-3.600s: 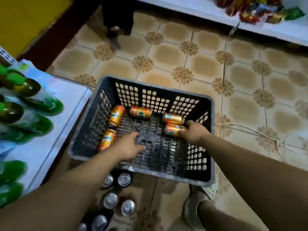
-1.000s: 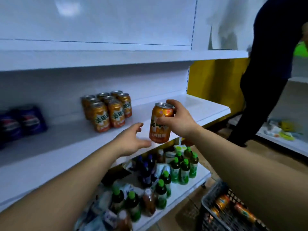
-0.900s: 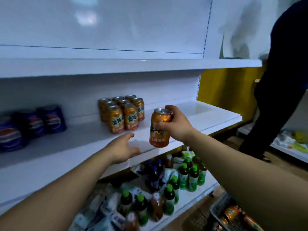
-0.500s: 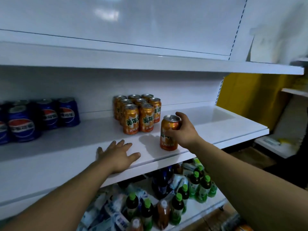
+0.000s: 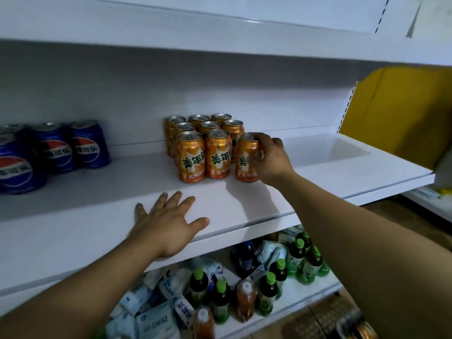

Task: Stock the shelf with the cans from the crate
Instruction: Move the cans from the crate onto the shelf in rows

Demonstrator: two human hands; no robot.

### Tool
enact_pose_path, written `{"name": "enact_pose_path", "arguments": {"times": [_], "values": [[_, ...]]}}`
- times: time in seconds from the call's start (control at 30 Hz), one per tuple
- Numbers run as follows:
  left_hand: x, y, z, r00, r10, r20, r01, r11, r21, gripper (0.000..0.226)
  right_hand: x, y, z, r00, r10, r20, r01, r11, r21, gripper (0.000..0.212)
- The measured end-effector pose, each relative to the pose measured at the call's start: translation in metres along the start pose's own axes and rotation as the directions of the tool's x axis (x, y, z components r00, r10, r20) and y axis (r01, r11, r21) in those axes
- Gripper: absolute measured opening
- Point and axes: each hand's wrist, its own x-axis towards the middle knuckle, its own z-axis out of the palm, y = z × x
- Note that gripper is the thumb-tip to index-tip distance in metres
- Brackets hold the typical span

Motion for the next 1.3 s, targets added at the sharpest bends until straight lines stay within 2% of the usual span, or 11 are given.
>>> {"name": "enact_pose_path", "arguments": {"times": [0.23, 0.4, 0.87, 1.03, 1.23, 1.3], "values": [[0.0, 0.0, 0.002, 1.0, 0.003, -0.007, -0.003, 1.0, 0.012, 0.076, 0.021, 0.005, 0.013, 1.0, -0.024, -0.002, 0.024, 1.0, 0.015, 0.046], [0.001, 0.0, 0.002, 1.0, -0.001, -0.014, 0.001, 1.0, 0.015, 0.076, 0.023, 0.003, 0.017, 1.0, -0.024, 0.009, 0.024, 0.997, 0.08, 0.059], [0.001, -0.001, 0.003, 1.0, 0.003, -0.017, -0.003, 1.0, 0.005, 0.075, 0.028, 0.002, 0.023, 0.999, 0.017, 0.05, -0.021, 0.997, 0.081, 0.071], [-0.001, 0.001, -0.001, 1.0, 0.008, -0.002, -0.008, 1.0, -0.009, 0.076, 0.012, -0.009, 0.002, 0.984, 0.075, 0.163, -0.074, 0.997, -0.016, 0.095], [-0.004, 0.008, -0.015, 0.998, 0.024, 0.058, -0.022, 0.999, -0.035, 0.076, -0.038, -0.009, -0.07, 0.953, 0.193, 0.233, -0.096, 0.924, -0.37, 0.082], [-0.007, 0.03, -0.021, 0.993, 0.102, 0.066, -0.097, 0.992, -0.076, 0.078, -0.063, -0.001, -0.103, 0.947, 0.236, 0.216, -0.127, 0.898, -0.422, 0.078]]}}
